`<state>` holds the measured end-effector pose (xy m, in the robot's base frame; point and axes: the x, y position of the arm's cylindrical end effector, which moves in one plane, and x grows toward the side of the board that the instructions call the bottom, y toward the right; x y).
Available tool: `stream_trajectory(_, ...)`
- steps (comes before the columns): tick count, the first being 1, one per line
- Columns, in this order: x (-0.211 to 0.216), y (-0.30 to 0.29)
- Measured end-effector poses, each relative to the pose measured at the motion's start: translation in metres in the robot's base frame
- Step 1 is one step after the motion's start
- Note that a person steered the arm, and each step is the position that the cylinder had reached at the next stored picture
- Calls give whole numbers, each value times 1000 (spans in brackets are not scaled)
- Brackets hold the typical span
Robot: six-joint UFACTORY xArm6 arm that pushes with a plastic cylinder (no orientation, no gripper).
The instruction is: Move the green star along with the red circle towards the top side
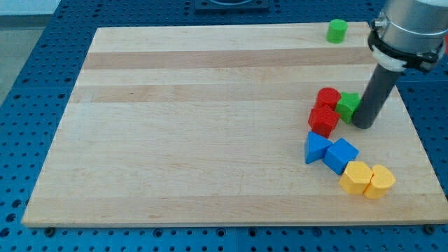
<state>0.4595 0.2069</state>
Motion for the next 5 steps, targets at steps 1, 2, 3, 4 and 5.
stream_trajectory(1,-10,-9)
stream_trajectory(2,-24,-17)
stream_trajectory(3,-29,-31)
stream_trajectory(4,-29,-49)
stream_trajectory(5,-30,-67)
